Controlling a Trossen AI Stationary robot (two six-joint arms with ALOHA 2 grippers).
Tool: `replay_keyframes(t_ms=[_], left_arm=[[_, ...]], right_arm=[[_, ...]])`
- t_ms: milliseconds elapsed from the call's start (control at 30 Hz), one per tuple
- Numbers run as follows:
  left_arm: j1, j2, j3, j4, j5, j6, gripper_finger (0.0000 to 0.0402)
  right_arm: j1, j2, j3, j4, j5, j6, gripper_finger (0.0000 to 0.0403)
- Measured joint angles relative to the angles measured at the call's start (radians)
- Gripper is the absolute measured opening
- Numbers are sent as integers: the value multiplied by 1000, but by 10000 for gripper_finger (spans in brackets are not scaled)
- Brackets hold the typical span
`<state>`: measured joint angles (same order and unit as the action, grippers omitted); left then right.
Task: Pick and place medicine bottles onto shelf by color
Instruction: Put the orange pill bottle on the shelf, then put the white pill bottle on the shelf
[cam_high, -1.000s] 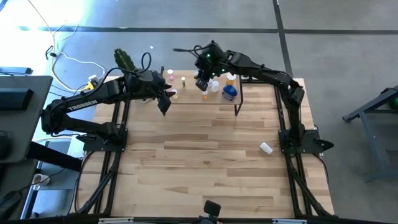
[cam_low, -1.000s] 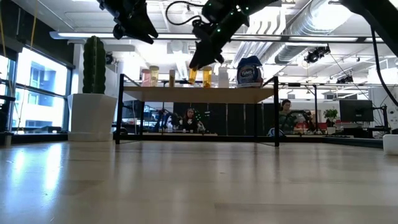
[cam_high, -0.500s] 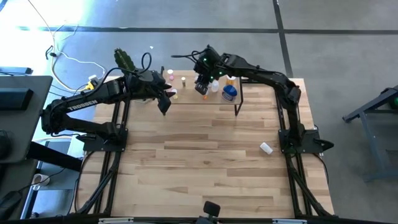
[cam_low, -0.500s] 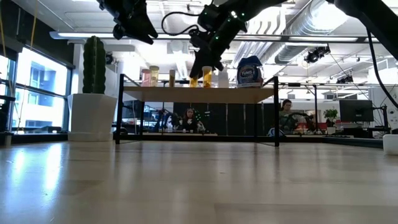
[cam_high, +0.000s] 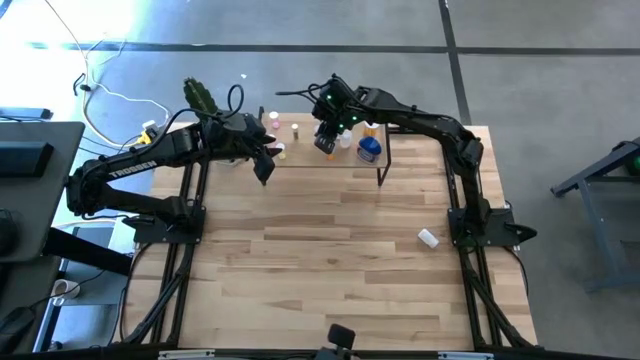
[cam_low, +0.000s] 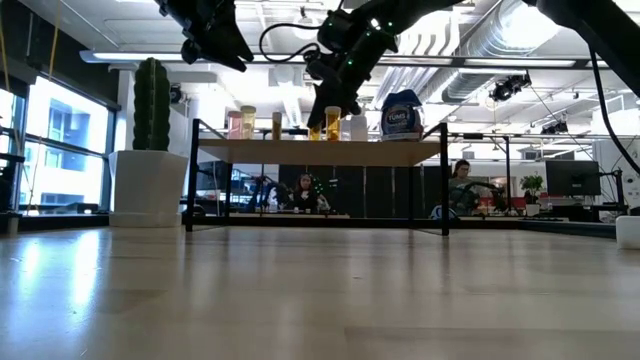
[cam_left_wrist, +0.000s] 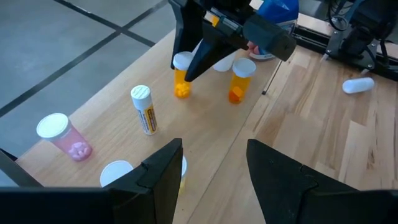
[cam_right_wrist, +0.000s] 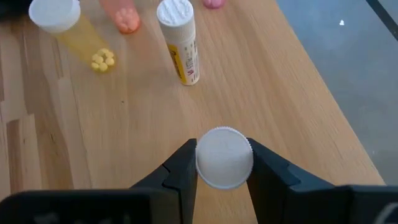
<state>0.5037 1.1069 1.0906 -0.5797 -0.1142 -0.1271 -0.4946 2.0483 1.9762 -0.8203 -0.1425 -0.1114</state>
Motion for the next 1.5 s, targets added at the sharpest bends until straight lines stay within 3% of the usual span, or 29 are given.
replay_keyframes(t_ms=[500, 767, 1500], left_arm=[[0, 0, 0, -10, 0, 0, 170], [0, 0, 0, -37, -2, 0, 170], [0, 0, 0, -44, 15, 1, 170]], right_arm=[[-3, 0, 0, 59, 1, -1, 147], [-3, 1, 8, 70, 34, -1, 149], [24, -7, 306, -220, 13, 61, 149]])
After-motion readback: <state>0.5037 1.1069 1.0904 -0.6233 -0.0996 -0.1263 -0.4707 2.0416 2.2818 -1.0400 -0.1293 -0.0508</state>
